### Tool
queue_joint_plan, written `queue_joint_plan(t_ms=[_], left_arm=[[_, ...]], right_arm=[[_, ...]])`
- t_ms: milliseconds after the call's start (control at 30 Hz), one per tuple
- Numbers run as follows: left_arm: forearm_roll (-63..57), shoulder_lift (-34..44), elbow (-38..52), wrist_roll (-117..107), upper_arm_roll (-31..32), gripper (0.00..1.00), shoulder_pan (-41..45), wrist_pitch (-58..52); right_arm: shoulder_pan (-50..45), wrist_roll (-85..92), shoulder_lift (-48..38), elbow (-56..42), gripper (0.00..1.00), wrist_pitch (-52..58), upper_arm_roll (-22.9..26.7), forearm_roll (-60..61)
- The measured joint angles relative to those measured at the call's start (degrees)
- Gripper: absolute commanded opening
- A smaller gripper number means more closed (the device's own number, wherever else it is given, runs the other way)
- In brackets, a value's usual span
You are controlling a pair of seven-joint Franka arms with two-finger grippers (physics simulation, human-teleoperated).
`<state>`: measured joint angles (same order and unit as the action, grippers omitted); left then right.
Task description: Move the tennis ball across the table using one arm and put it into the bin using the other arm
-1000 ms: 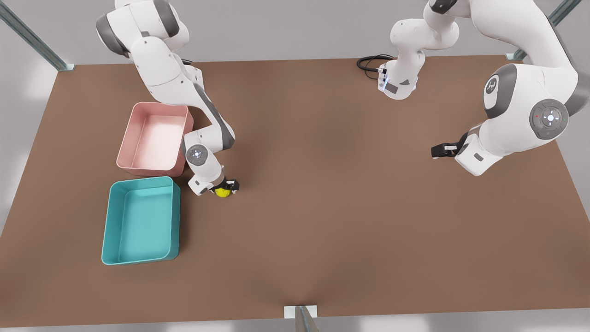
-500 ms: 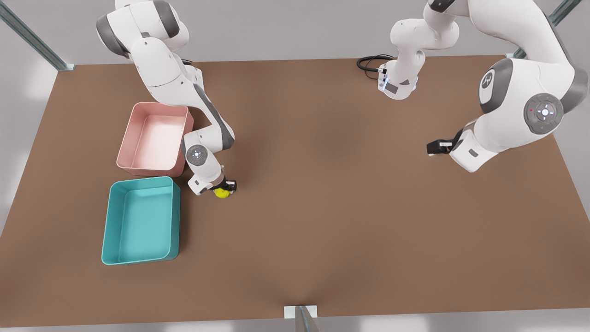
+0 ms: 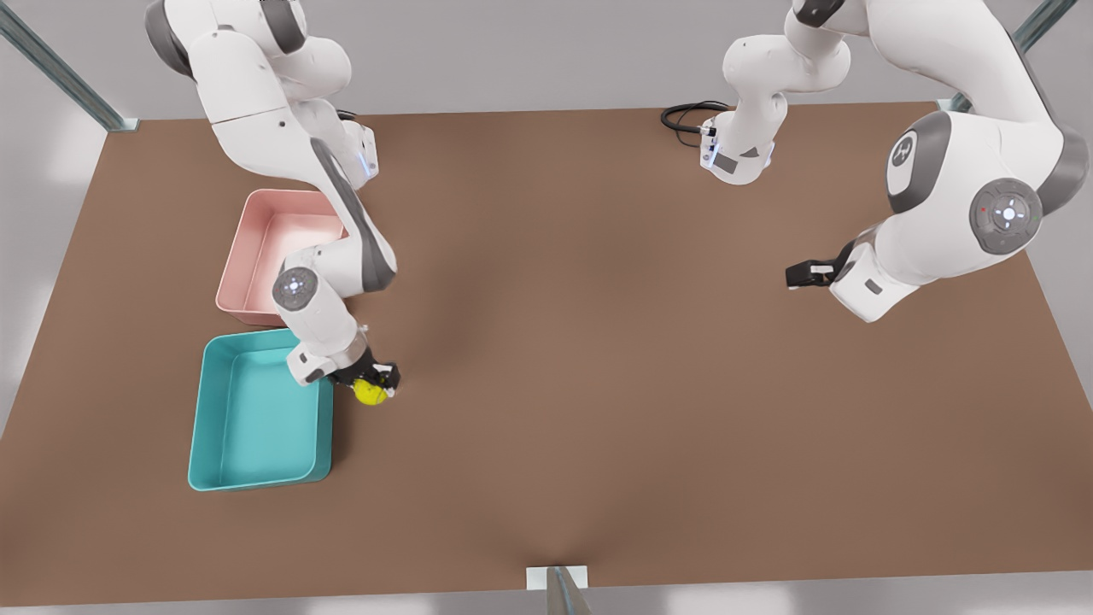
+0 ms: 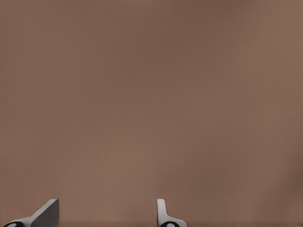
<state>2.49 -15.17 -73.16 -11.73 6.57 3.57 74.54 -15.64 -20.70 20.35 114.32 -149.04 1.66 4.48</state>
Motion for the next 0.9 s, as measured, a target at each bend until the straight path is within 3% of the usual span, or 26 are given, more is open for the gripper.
queue_joint_plan(t_ms=[167, 300, 333, 533, 767, 900], left_arm=[[0.48, -1.0, -0.19, -0.3, 0.08, 1.0, -0.07, -0.2], [0.94, -1.59, 0.72, -0.48, -0.17, 1.0, -0.26, -0.63], [0.94, -1.59, 1.14, -0.51, -0.25, 1.0, -0.54, -0.68], [0.93, -1.6, 1.5, -0.66, -0.26, 1.0, -0.67, -0.93], [0.98, -1.6, 1.5, -0.76, -0.2, 1.0, -0.73, -1.04], [1.09, -1.53, 1.5, -0.82, 0.1, 1.0, -0.3, -1.06]], right_arm=[[11.78, 7.72, 1.38, -6.12, 0.67, 8.6, 0.56, -0.7], [17.83, 13.96, 7.38, -10.09, 0.68, 12.43, 0.69, -1.91], [18.72, 15.3, 8.71, -10.52, 1.0, 12.99, 0.71, -2.14], [19.34, 21.64, 8.76, -11.66, 1.0, 15.68, 0.4, -2.67], [11.84, 25.06, 1.19, -37.75, 1.0, 41.18, 0.03, -7.43], [15.19, 25.66, -12.54, -31.61, 1.0, 52.74, -2.17, -10.04]])
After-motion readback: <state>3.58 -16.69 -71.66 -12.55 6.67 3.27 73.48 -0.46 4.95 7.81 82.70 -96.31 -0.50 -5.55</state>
